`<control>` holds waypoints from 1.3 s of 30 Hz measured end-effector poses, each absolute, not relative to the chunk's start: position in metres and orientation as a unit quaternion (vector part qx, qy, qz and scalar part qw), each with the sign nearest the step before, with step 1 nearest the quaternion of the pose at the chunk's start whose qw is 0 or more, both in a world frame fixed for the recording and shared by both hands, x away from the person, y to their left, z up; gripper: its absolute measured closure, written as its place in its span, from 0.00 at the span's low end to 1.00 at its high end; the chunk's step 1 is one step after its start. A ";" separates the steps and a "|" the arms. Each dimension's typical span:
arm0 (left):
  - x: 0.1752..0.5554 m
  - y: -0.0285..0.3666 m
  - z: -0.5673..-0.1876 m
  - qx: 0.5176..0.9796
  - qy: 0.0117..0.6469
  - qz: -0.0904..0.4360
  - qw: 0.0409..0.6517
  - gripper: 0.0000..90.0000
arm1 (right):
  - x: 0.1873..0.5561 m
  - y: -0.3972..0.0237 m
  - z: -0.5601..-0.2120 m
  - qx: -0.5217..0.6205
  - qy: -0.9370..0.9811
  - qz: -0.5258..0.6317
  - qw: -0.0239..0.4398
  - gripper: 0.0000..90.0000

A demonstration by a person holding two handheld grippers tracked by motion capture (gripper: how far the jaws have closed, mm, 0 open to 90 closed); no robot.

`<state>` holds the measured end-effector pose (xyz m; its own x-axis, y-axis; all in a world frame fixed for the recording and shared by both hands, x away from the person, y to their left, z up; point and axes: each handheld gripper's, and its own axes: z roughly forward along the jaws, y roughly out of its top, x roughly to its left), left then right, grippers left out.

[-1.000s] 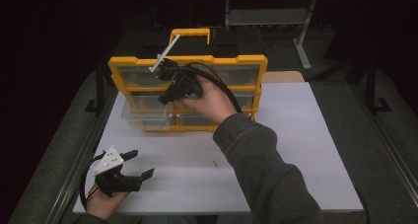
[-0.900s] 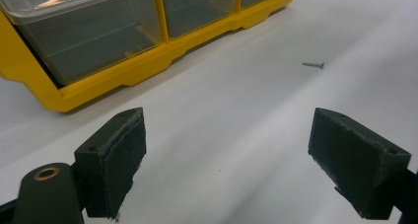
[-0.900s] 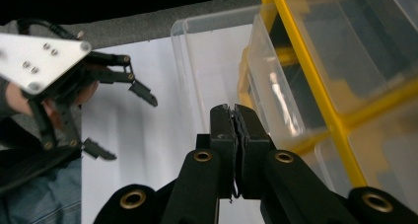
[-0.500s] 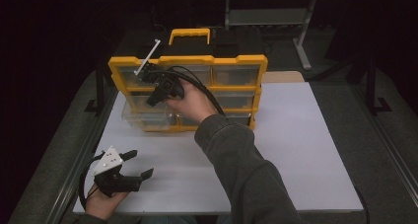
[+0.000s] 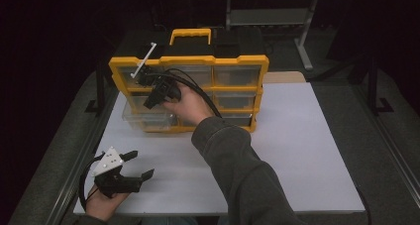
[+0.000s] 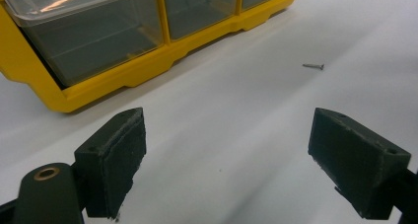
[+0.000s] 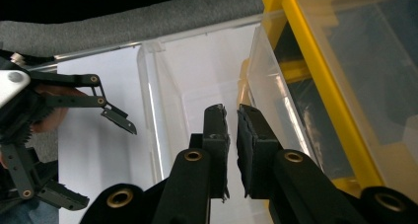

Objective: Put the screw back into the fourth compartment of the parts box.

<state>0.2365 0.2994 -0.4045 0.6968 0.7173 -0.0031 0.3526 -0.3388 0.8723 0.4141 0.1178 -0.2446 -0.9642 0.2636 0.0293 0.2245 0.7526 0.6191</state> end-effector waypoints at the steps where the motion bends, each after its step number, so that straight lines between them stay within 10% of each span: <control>1: 0.237 0.300 -0.404 0.795 0.337 0.195 0.465 0.16 | 0.414 0.117 -0.244 0.130 0.935 0.328 0.031 0.90; 25: 0.236 0.298 -0.405 0.798 0.334 0.199 0.461 0.16 | 0.371 0.039 -0.221 0.120 0.916 0.377 0.063 0.76; 39: 0.236 0.299 -0.406 0.793 0.341 0.197 0.464 0.16 | 0.356 -0.022 -0.300 0.181 0.915 0.357 0.047 0.65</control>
